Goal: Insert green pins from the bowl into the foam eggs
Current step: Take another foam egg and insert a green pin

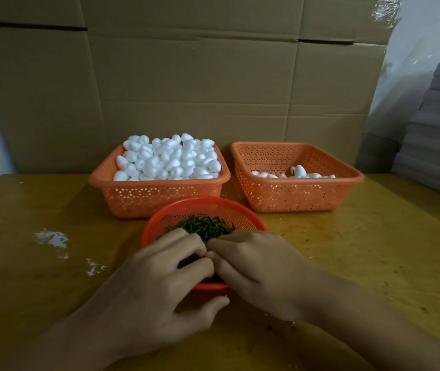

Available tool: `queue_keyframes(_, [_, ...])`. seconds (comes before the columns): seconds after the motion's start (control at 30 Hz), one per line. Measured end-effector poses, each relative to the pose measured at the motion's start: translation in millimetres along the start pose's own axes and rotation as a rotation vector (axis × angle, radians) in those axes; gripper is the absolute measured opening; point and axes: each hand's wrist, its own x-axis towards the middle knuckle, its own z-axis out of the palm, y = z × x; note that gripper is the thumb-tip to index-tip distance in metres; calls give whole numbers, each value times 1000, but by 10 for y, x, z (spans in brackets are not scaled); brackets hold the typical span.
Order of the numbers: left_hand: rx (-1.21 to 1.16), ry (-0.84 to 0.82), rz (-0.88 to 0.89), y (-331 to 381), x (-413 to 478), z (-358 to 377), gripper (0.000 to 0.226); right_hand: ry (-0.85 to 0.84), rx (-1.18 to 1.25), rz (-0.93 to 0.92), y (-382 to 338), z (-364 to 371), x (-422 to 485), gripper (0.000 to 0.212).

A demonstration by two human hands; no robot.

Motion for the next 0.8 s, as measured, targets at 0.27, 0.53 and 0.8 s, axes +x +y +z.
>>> queue_keyframes(0.27, [69, 231, -176, -277, 113, -86, 23, -4, -93, -18, -45, 21, 18, 36])
queue_keyframes(0.53, [42, -156, -479, -1090, 1069, -230, 40, -31, -85, -4, -53, 23, 18, 33])
queue_keyframes(0.8, [130, -583, -556, -1409, 1450, -70, 48, -48, -71, 29, -74, 23, 7, 42])
